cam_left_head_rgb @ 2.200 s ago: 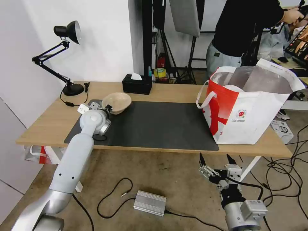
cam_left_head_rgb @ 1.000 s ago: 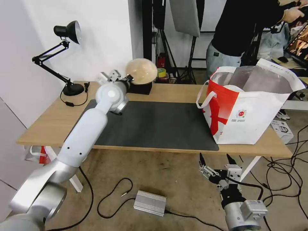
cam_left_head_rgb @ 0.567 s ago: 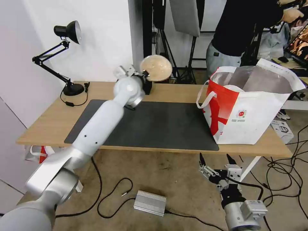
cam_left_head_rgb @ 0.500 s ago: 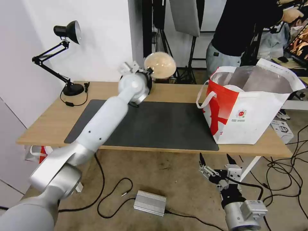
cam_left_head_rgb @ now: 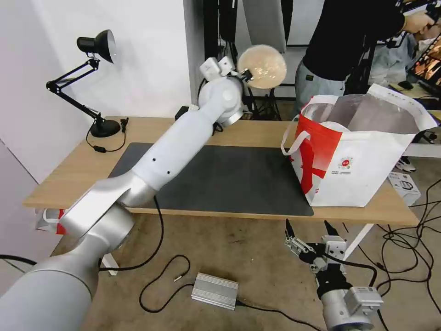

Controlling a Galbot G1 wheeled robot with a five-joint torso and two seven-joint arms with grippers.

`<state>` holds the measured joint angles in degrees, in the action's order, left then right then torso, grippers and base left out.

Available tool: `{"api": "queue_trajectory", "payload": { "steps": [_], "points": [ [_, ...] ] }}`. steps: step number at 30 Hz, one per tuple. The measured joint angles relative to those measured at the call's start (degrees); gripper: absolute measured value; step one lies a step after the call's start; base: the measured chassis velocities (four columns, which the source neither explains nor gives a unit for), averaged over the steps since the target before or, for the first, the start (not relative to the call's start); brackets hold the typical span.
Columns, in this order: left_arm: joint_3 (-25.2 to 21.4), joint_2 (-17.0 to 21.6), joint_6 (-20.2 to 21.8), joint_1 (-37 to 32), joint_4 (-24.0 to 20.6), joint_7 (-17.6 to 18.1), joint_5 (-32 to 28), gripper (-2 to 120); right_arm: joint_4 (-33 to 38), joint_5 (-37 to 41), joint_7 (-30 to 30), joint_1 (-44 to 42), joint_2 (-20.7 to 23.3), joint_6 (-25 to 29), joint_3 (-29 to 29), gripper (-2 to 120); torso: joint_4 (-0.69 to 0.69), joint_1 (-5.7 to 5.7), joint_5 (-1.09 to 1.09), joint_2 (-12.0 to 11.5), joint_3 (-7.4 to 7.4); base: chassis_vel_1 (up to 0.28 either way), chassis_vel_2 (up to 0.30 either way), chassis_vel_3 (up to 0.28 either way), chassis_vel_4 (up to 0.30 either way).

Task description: Pick up the trash from the table and place it into the takeout bag.

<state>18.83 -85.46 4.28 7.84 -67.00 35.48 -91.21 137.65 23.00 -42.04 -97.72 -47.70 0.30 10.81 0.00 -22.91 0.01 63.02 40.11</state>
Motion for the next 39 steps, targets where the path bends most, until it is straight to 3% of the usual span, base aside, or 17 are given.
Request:
{"api": "queue_trajectory", "payload": {
  "steps": [7,19,27,39],
  "points": [
    [0.1,-3.3,-0.6,1.7,2.9,-2.6,0.1,0,0.0,0.0,0.0,0.0,0.0,0.0,0.0,100,-0.01,0.00,0.00,0.0,0.00,0.000,0.000,0.000,0.000],
    [5.2,-5.8,-1.0,3.7,4.7,-7.2,0.0,0,0.0,0.0,0.0,0.0,0.0,0.0,0.0,100,0.00,0.00,0.00,0.0,0.00,0.000,0.000,0.000,0.000],
    [10.2,-5.9,-1.6,3.9,4.1,-8.8,0.1,0,0.0,0.0,0.0,0.0,0.0,0.0,0.0,100,0.00,0.00,0.00,0.0,0.00,0.000,0.000,0.000,0.000],
    [18.5,-3.6,-2.0,4.2,-0.3,-9.9,1.7,0,0.0,0.0,0.0,0.0,0.0,0.0,0.0,100,0.00,0.00,-0.01,0.0,0.00,0.000,0.000,0.000,0.000]
  ]
}}
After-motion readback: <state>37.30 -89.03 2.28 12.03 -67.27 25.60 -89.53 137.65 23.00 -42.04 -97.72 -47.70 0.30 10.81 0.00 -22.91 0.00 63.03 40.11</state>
